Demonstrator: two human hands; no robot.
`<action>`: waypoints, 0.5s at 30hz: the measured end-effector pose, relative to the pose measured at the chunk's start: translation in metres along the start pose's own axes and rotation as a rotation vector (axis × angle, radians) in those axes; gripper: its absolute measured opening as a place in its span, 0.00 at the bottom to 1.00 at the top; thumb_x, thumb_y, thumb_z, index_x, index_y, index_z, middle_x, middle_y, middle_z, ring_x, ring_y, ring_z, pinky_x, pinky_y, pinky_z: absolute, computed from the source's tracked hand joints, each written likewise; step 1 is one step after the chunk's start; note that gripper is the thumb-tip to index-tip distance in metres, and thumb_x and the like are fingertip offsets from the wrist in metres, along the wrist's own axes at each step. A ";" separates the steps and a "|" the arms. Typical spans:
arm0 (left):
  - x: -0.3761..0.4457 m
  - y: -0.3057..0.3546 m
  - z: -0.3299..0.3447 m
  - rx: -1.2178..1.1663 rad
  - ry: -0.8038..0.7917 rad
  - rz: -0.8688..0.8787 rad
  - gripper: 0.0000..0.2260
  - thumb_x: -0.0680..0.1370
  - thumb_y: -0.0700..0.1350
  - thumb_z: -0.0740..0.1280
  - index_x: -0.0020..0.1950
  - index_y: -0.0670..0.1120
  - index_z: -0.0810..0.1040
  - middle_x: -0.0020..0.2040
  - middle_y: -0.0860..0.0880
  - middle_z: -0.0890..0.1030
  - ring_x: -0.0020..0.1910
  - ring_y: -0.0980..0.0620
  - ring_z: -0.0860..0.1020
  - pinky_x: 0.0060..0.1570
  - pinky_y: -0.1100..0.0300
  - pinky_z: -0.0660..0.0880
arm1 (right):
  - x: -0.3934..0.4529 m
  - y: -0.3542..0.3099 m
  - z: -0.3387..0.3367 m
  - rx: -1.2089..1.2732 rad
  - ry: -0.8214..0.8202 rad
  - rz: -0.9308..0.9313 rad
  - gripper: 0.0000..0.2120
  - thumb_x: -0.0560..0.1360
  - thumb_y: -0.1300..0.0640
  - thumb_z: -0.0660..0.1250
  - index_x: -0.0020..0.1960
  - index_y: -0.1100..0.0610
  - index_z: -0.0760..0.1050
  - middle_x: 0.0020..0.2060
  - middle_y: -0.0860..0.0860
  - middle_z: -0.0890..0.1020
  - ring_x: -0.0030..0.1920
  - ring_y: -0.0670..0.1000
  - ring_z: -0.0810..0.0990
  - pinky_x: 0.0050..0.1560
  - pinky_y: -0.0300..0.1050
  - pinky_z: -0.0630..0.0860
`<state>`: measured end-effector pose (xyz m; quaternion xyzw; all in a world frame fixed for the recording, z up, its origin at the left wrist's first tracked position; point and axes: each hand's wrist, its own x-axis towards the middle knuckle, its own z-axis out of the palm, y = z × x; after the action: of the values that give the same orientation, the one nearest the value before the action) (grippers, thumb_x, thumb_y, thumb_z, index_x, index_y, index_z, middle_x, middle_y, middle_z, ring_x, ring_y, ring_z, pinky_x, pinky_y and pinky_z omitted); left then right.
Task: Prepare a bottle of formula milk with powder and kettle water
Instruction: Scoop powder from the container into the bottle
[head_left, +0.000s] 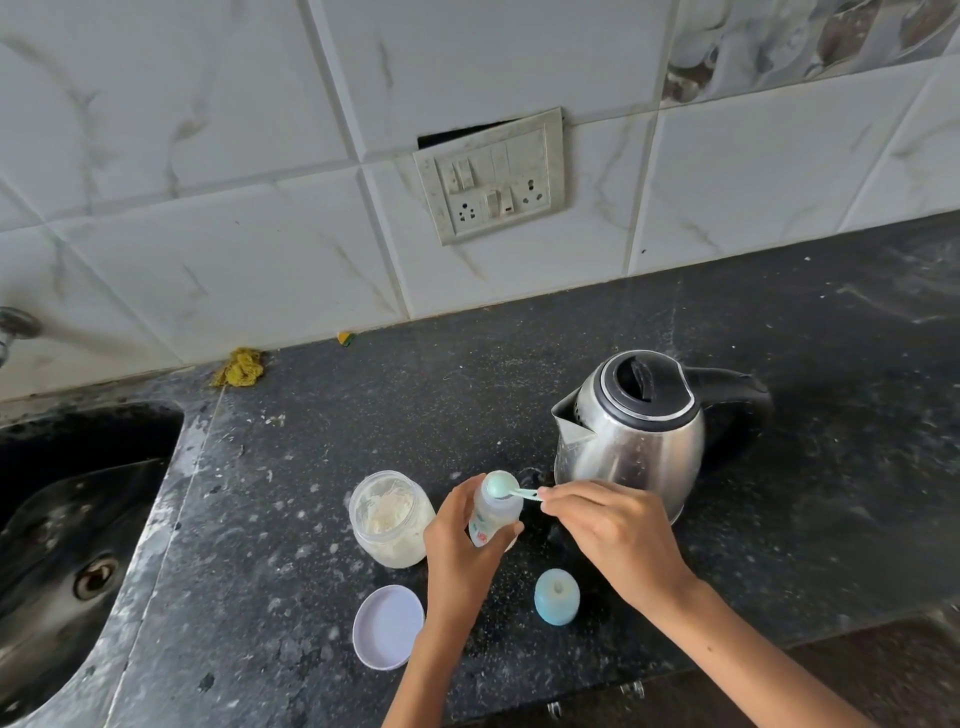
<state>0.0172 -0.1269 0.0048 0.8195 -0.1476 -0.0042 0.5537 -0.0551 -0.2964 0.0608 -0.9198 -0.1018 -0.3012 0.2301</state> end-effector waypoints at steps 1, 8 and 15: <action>0.001 0.000 0.000 -0.001 -0.001 -0.002 0.27 0.67 0.42 0.80 0.57 0.63 0.73 0.54 0.60 0.81 0.55 0.58 0.80 0.54 0.65 0.75 | 0.000 0.001 0.000 -0.003 -0.001 0.003 0.10 0.64 0.69 0.79 0.42 0.58 0.85 0.42 0.48 0.87 0.40 0.48 0.86 0.34 0.43 0.82; 0.002 -0.003 0.003 0.008 -0.014 -0.025 0.27 0.66 0.41 0.80 0.56 0.61 0.73 0.53 0.59 0.81 0.53 0.60 0.79 0.51 0.70 0.74 | 0.007 -0.002 0.001 0.001 -0.061 0.117 0.10 0.65 0.69 0.78 0.41 0.56 0.85 0.39 0.46 0.87 0.36 0.47 0.85 0.30 0.44 0.81; -0.002 -0.009 0.008 -0.004 -0.012 -0.106 0.26 0.67 0.42 0.80 0.55 0.60 0.71 0.54 0.59 0.80 0.53 0.61 0.78 0.50 0.65 0.75 | 0.011 -0.012 0.004 0.340 0.051 0.607 0.07 0.67 0.66 0.77 0.43 0.56 0.86 0.35 0.46 0.87 0.35 0.40 0.84 0.39 0.36 0.82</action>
<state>0.0157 -0.1305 -0.0067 0.8249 -0.1073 -0.0386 0.5537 -0.0478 -0.2837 0.0688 -0.8488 0.1334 -0.2204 0.4617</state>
